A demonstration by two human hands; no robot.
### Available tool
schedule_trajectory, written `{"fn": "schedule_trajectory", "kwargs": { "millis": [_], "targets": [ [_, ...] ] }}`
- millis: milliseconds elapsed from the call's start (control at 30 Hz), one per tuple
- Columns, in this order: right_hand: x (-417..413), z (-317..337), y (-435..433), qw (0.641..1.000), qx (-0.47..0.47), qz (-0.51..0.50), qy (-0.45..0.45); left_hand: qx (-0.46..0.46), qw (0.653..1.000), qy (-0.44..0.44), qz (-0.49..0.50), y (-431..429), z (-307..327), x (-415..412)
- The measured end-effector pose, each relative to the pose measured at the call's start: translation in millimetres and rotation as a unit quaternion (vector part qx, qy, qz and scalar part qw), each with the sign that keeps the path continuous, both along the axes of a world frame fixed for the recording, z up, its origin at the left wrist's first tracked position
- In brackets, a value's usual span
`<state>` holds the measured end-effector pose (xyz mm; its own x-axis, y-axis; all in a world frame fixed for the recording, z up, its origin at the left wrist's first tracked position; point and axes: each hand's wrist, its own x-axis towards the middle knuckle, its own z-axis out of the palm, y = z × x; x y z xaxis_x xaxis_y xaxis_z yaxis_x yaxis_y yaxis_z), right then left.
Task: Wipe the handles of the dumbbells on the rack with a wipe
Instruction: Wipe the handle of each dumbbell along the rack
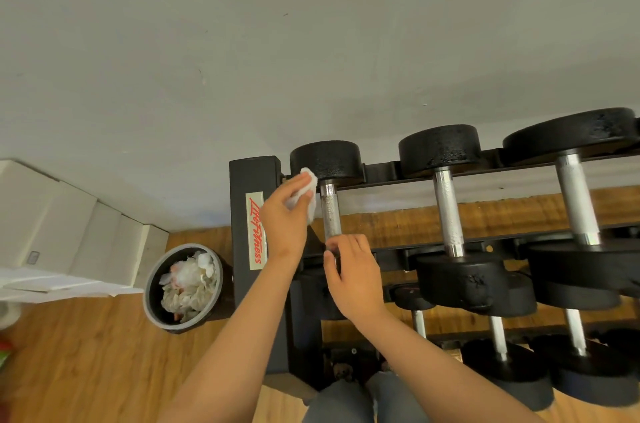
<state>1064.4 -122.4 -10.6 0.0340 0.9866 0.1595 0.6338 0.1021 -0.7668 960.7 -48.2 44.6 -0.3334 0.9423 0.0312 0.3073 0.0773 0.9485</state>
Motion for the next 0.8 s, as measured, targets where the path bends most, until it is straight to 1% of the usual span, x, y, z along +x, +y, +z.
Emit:
{"fn": "schedule_trajectory", "kwargs": {
  "millis": [100,167,233,300,367,467,567,667,800],
  "targets": [
    [2.0,0.2,-0.4,0.999,-0.010,-0.006,0.036,-0.042,0.998,-0.018,0.034,-17.4,-14.8,-12.8],
    [0.6,0.1,-0.9,0.998,-0.017,-0.034,0.049,-0.059,0.996,-0.042,0.052,-20.4,-19.8,-17.6],
    [-1.1,-3.5,-3.2,0.996,-0.037,-0.075,0.028,-0.079,0.994,-0.050,0.049,-17.9,-23.3,-17.7],
    [-1.1,-8.2,-5.3,0.994,-0.065,-0.092,0.013,-0.096,0.993,-0.056,0.039,-12.6,-28.6,-13.7],
    [-0.4,-11.2,-5.1,0.993,-0.076,-0.091,0.011,-0.102,0.991,-0.079,0.034,-7.2,-34.7,-6.9],
    [-0.7,-11.0,-5.1,0.994,-0.065,-0.090,0.012,-0.103,0.988,-0.113,0.036,2.7,-39.2,6.8],
    [-0.8,-10.6,-5.3,0.994,-0.061,-0.091,0.011,-0.104,0.982,-0.142,0.073,14.8,-38.7,17.1],
    [-1.1,-10.9,-6.1,0.994,-0.061,-0.092,0.011,-0.111,0.979,-0.146,0.083,19.1,-40.2,18.2],
    [-1.5,-12.6,-6.2,0.994,-0.056,-0.091,0.007,-0.126,0.981,-0.136,0.057,12.2,-43.5,13.2]
  ]
}}
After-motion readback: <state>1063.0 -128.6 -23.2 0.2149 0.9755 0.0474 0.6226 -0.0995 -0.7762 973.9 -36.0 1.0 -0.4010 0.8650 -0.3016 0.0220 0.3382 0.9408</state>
